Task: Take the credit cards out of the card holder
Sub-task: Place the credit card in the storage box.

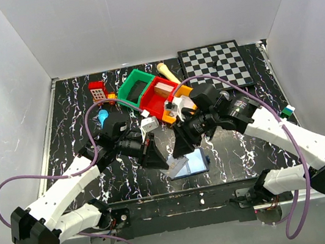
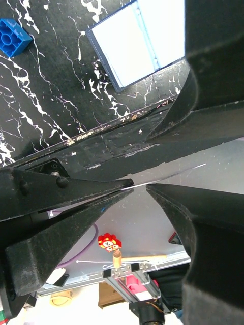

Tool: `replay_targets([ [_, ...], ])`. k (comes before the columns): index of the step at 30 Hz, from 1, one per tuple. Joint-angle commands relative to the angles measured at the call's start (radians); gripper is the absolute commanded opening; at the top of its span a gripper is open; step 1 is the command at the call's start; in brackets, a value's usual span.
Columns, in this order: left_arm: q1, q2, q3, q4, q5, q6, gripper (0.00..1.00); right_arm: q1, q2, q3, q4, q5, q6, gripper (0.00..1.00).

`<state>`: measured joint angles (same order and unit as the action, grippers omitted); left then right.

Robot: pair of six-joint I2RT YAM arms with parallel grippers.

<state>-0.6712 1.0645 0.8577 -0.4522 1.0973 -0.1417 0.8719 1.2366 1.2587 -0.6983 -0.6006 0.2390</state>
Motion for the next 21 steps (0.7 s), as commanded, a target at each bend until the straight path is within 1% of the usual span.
replay_targets([
  [1,-0.004,-0.029,0.007,0.018,-0.025,-0.007,0.00,0.019,0.011,-0.008,0.048,-0.034,0.016,0.43],
  [4,-0.002,-0.026,0.010,0.020,-0.028,-0.006,0.00,0.026,0.009,-0.015,0.048,-0.036,0.020,0.39],
  [6,-0.002,-0.032,0.009,0.018,-0.037,-0.001,0.00,0.027,0.006,-0.018,0.046,-0.039,0.020,0.33],
  [8,-0.004,-0.035,0.010,0.018,-0.048,0.005,0.00,0.026,0.003,-0.021,0.049,-0.039,0.026,0.23],
  [10,-0.002,-0.035,0.014,0.018,-0.060,0.008,0.00,0.026,-0.003,-0.024,0.059,-0.036,0.036,0.02],
  [11,-0.004,-0.037,0.015,0.020,-0.069,0.010,0.00,0.026,-0.005,-0.025,0.065,-0.037,0.045,0.01],
  [12,-0.002,-0.040,0.017,0.020,-0.082,0.014,0.06,0.026,-0.006,-0.025,0.071,-0.036,0.052,0.01],
  [13,-0.004,-0.046,0.017,0.023,-0.109,0.020,0.27,0.026,-0.009,-0.025,0.077,-0.037,0.060,0.01],
  [14,-0.004,-0.064,0.012,0.032,-0.163,0.025,0.36,0.026,-0.012,-0.027,0.083,-0.039,0.072,0.01],
  [17,0.001,-0.154,-0.040,0.098,-0.311,0.045,0.57,0.026,-0.026,-0.027,0.106,-0.025,0.092,0.01],
  [18,0.005,-0.196,-0.075,0.143,-0.361,0.037,0.65,0.024,-0.032,-0.027,0.108,-0.016,0.098,0.01],
  [19,0.015,-0.248,-0.112,0.193,-0.419,0.018,0.72,0.021,-0.035,-0.027,0.111,-0.007,0.102,0.01],
  [21,0.033,-0.348,-0.193,0.306,-0.544,-0.085,0.88,0.009,-0.049,-0.033,0.114,0.031,0.118,0.01],
])
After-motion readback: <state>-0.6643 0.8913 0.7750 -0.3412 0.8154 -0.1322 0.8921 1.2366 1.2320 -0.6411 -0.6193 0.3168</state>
